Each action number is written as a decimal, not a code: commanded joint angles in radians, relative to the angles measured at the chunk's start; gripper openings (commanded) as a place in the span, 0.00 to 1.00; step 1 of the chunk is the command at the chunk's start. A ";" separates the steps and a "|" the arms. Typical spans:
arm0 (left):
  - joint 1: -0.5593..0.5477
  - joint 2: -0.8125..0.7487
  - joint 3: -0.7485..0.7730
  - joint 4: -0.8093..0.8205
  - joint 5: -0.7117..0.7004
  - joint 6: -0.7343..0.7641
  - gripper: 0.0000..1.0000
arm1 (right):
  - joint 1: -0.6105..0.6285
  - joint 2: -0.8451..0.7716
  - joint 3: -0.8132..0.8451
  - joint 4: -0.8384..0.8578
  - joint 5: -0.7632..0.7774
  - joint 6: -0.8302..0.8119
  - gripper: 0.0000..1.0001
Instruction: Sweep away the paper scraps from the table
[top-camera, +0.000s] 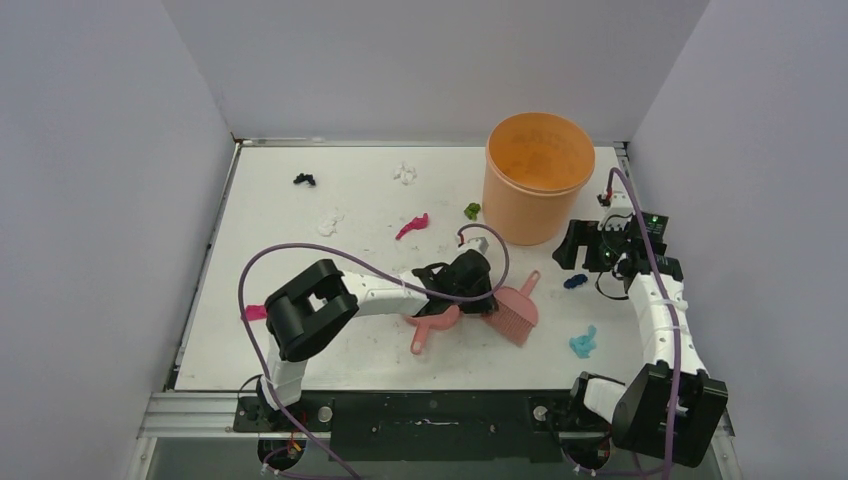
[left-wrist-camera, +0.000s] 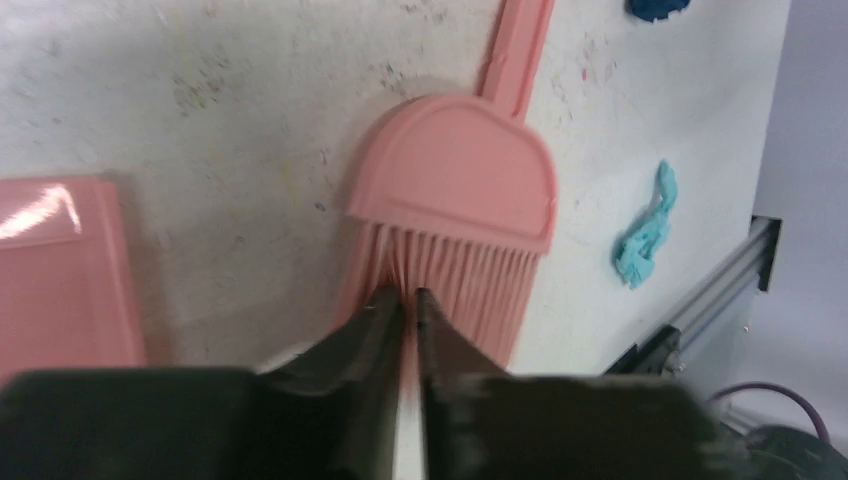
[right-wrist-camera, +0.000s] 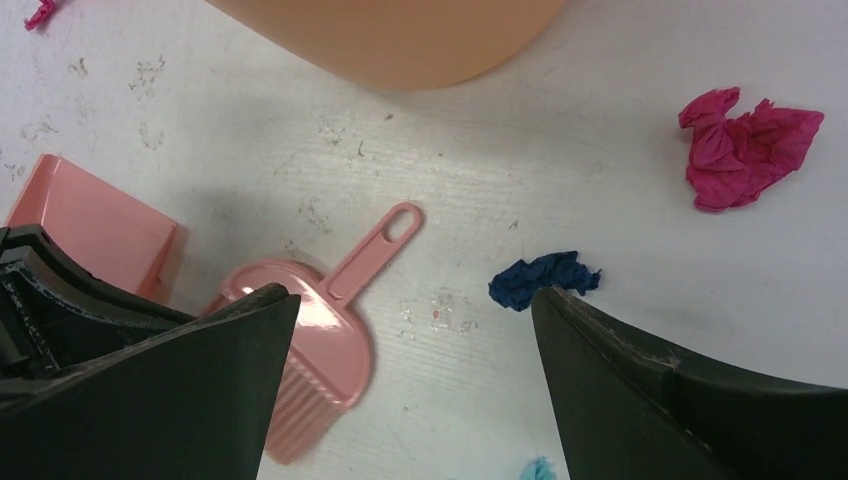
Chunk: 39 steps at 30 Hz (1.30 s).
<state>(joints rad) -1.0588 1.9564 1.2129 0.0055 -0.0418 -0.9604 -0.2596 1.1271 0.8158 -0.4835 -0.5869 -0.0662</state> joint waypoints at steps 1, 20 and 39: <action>-0.013 -0.043 -0.002 0.159 0.106 -0.145 0.15 | 0.010 0.008 0.069 -0.045 0.014 -0.018 0.91; -0.149 -0.491 -0.138 -0.217 -0.252 0.166 0.51 | 0.248 0.269 0.044 0.075 0.327 0.003 0.80; -0.187 -0.706 -0.297 -0.224 -0.446 0.169 0.52 | 0.297 0.172 0.043 0.057 0.297 -0.027 0.65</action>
<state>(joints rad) -1.2442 1.2854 0.9291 -0.2481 -0.4358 -0.8242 0.0280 1.4586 0.8505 -0.4591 -0.2737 -0.0704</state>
